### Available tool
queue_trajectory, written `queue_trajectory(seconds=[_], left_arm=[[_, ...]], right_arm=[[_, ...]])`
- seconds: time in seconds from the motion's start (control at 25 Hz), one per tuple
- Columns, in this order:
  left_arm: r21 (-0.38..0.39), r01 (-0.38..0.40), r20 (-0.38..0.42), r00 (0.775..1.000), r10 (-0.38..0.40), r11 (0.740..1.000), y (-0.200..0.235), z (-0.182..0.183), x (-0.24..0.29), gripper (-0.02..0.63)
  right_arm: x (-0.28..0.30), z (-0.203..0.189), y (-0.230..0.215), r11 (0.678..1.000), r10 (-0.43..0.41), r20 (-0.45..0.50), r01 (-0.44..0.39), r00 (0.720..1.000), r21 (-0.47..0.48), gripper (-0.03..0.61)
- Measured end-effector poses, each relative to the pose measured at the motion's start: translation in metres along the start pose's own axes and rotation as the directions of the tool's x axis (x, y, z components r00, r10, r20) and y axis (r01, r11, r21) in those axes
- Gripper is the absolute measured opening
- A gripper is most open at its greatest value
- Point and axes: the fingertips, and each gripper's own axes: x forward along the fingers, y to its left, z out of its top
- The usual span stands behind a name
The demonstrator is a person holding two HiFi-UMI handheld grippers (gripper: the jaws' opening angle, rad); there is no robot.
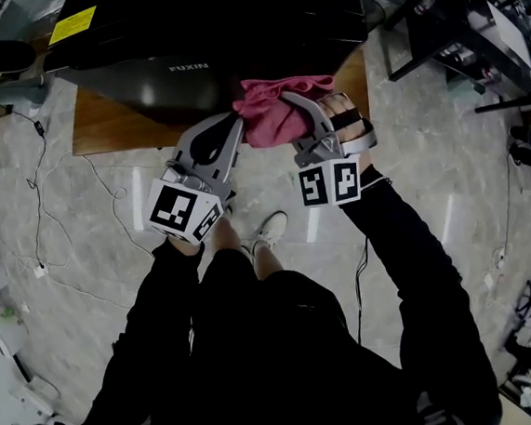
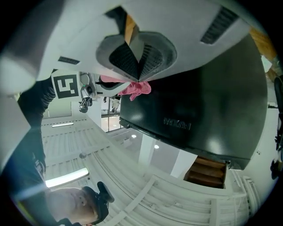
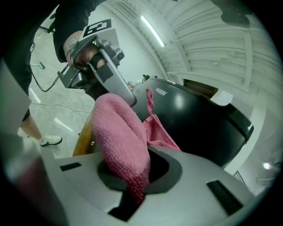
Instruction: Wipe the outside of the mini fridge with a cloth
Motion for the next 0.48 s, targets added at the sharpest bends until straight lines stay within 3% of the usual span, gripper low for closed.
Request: queue_trajectory(seconds=[0.48], left_arm=[[-0.048,-0.061,-0.158,0.986,0.053,0.997,0.03,-0.153,0.022,0.006]], right_arm=[[0.053,-0.09,0.132,0.968,0.229,-0.099,-0.216,0.968,0.125,0.032]])
